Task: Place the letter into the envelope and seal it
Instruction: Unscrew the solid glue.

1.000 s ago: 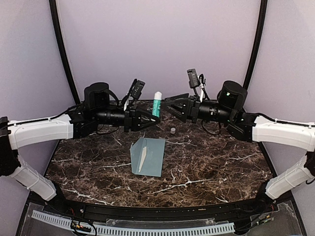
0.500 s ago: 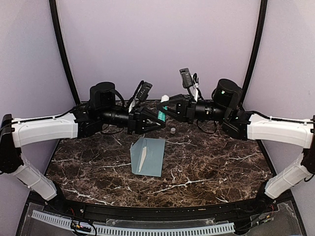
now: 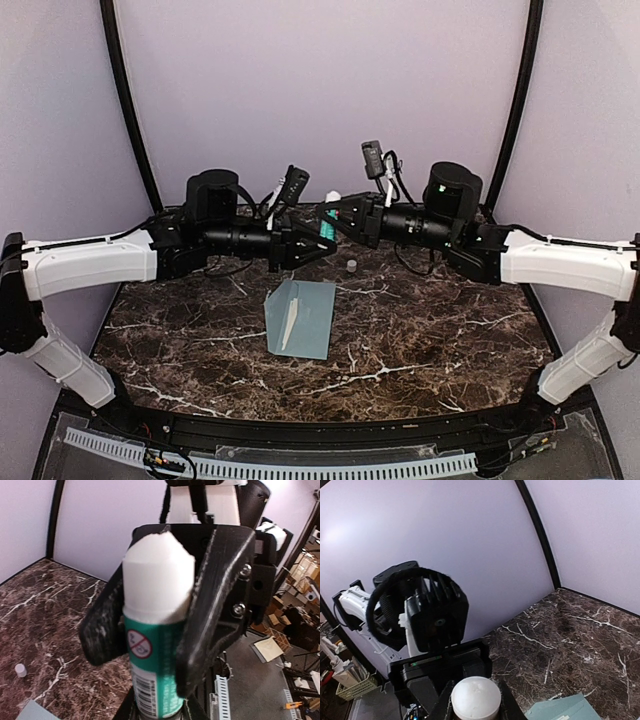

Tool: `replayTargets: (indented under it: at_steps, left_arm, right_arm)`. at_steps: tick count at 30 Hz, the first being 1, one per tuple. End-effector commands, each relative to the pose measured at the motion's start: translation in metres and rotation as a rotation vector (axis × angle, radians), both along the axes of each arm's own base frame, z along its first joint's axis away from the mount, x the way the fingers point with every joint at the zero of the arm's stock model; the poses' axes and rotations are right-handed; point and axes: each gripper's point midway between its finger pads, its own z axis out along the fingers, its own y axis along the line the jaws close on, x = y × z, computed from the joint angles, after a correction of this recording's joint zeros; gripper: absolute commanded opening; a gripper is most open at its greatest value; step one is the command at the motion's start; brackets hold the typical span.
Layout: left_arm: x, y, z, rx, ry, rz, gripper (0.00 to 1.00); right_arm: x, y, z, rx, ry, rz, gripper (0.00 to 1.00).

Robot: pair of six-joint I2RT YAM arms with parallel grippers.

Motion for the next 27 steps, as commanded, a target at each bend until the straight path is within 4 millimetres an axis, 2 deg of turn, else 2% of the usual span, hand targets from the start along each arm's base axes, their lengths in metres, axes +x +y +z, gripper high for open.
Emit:
replayTargets:
  at_steps: [1, 7, 11, 14, 18, 22, 27]
  left_arm:
    - [0.034, 0.008, -0.007, 0.112, -0.087, 0.239, 0.00]
    - [0.050, 0.009, -0.023, 0.230, -0.144, 0.380, 0.00]
    - [0.052, 0.007, -0.026, 0.238, -0.140, 0.384, 0.00]
    - [0.049, 0.006, -0.021, 0.217, -0.137, 0.375, 0.00]
    - [0.045, 0.006, -0.017, 0.194, -0.123, 0.363, 0.00]
    - [0.042, 0.009, -0.014, 0.172, -0.101, 0.353, 0.00]
    - [0.049, 0.026, -0.010, 0.092, -0.032, 0.339, 0.00]
  right_arm:
    - [0.013, 0.017, 0.004, -0.040, 0.000, -0.147, 0.00]
    - [0.032, 0.037, -0.023, -0.125, 0.085, -0.307, 0.00]
    - [0.037, 0.045, -0.029, -0.140, 0.113, -0.357, 0.00]
    - [0.039, 0.041, -0.028, -0.143, 0.110, -0.380, 0.01]
    - [0.037, 0.031, -0.017, -0.140, 0.064, -0.393, 0.24]
    - [0.033, 0.013, -0.003, -0.112, 0.022, -0.405, 0.49]
    - [0.027, -0.020, 0.010, -0.041, -0.002, -0.437, 0.69]
